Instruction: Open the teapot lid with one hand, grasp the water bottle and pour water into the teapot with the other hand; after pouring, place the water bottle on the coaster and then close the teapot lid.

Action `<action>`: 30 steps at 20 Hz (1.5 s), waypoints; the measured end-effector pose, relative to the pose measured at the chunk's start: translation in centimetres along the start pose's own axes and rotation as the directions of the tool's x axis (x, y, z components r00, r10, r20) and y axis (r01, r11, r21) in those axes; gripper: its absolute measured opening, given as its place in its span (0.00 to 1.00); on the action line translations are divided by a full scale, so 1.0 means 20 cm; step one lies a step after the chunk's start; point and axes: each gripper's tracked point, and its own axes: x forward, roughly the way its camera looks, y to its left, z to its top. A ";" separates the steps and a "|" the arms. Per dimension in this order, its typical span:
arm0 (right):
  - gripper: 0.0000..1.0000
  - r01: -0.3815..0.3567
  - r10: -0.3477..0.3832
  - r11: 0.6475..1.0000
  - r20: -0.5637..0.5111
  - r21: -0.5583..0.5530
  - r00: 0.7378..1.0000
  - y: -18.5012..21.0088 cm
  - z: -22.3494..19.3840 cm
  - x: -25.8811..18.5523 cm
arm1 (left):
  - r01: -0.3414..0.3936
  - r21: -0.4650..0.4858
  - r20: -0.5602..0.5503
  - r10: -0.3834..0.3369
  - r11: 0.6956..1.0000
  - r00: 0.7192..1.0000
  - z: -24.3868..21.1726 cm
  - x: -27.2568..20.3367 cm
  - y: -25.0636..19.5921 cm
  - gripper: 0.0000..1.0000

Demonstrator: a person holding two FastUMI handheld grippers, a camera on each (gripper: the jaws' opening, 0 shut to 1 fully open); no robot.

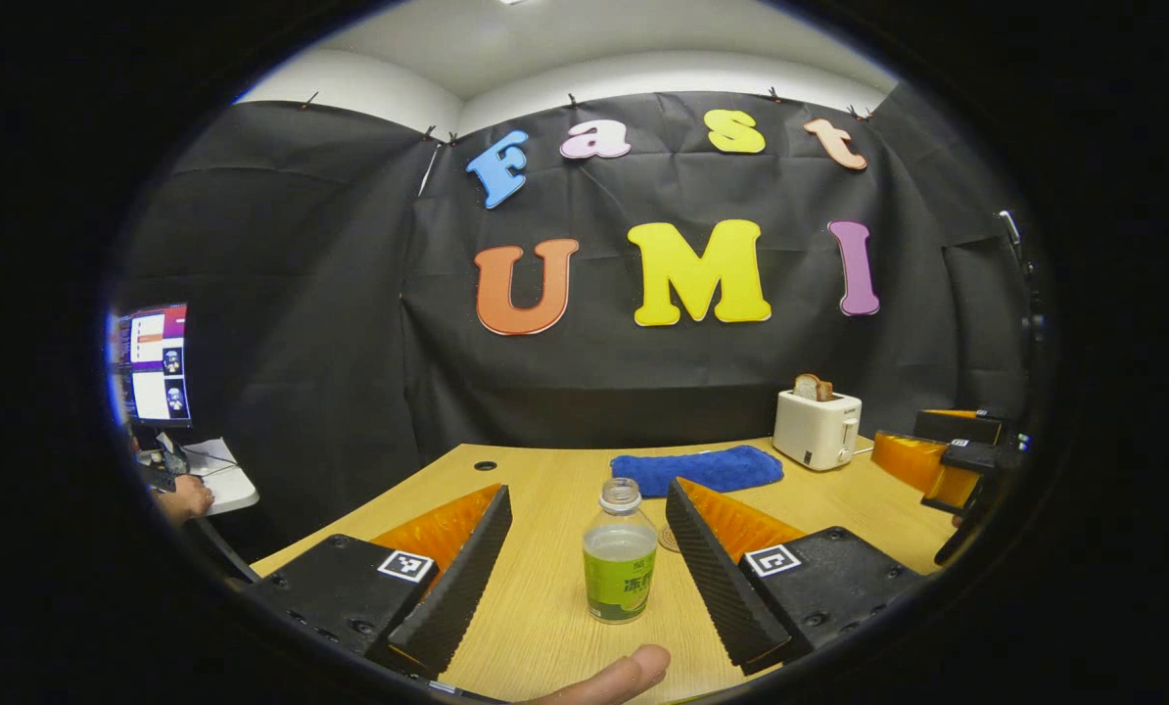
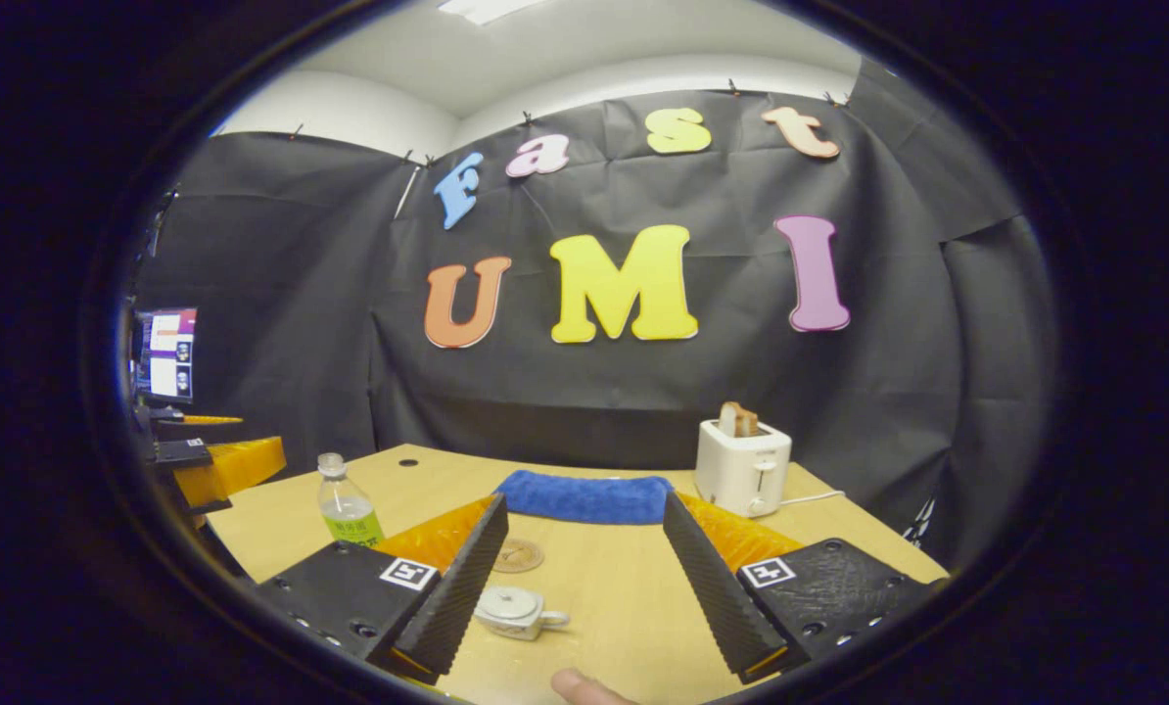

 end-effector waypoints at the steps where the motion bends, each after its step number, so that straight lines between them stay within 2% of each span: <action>1: 0.96 0.001 -0.001 1.000 -0.013 -0.006 1.000 0.03 0.00 0.06 | -0.010 0.004 -0.002 0.010 1.000 1.000 0.00 0.00 0.03 0.99; 3: 0.96 -0.003 0.001 1.000 -0.052 -0.031 0.999 0.09 -0.05 0.15 | -0.039 0.006 -0.001 0.039 0.999 0.999 0.00 0.01 0.11 0.99; 5: 0.99 -0.031 0.031 1.000 -0.072 -0.002 0.997 0.17 -0.10 0.20 | -0.063 -0.012 -0.007 0.063 0.998 0.998 0.00 0.02 0.18 0.99; 6: 0.95 -0.038 0.039 0.999 -0.095 0.009 0.995 0.20 -0.17 0.24 | -0.072 -0.028 -0.011 0.072 0.997 0.997 -0.01 0.02 0.20 0.99; 9: 0.95 -0.030 0.031 1.000 -0.154 0.008 0.988 0.22 -0.36 0.31 | -0.088 -0.063 -0.028 0.087 0.994 0.996 -0.02 0.02 0.25 0.99; 15: 0.67 -0.048 0.055 0.998 -0.237 0.036 0.970 0.23 -0.64 0.36 | -0.077 -0.056 -0.022 0.076 0.995 0.997 -0.02 0.04 0.23 0.99; 16: 0.51 -0.060 0.065 0.998 -0.245 0.030 0.967 0.24 -0.66 0.36 | -0.075 -0.052 -0.023 0.074 0.996 0.997 -0.03 0.04 0.22 0.99; 17: 0.43 -0.087 0.093 0.996 -0.238 0.035 0.967 0.27 -0.66 0.37 | -0.072 -0.049 -0.025 0.071 0.996 0.997 -0.03 0.04 0.21 0.99; 18: 0.26 -0.106 0.112 0.994 -0.235 0.038 0.966 0.28 -0.66 0.36 | -0.067 -0.046 -0.025 0.066 0.997 0.997 -0.03 0.04 0.20 0.99; 20: 0.13 -0.122 0.119 0.993 -0.218 -0.001 0.969 0.28 -0.66 0.36 | -0.057 -0.041 -0.026 0.056 0.998 0.998 -0.03 0.04 0.18 0.99; 22: 0.13 -0.149 0.143 0.989 -0.200 -0.011 0.969 0.29 -0.67 0.37 | -0.043 -0.038 -0.025 0.042 0.998 0.999 -0.04 0.05 0.16 0.99; 25: 0.13 -0.156 0.163 0.986 -0.205 0.052 0.965 0.28 -0.67 0.36 | 0.001 -0.047 -0.015 -0.002 0.999 1.000 -0.03 0.06 0.12 0.99; 27: 0.13 -0.171 0.173 0.985 -0.200 0.030 0.964 0.29 -0.65 0.36 | 0.030 -0.052 -0.009 -0.030 0.998 1.000 -0.04 0.08 0.08 0.99; 28: 0.11 -0.161 0.163 0.987 -0.193 0.025 0.968 0.28 -0.66 0.37 | 0.047 -0.052 -0.005 -0.047 0.998 0.999 -0.05 0.09 0.07 0.99; 29: 0.01 -0.150 0.152 0.988 -0.186 0.025 0.971 0.27 -0.66 0.37 | 0.059 -0.051 -0.005 -0.060 0.997 0.998 -0.06 0.10 0.06 0.99; 30: 0.01 -0.142 0.144 0.990 -0.188 0.024 0.972 0.28 -0.65 0.36 | 0.070 -0.051 -0.007 -0.071 0.996 0.997 -0.07 0.11 0.06 0.99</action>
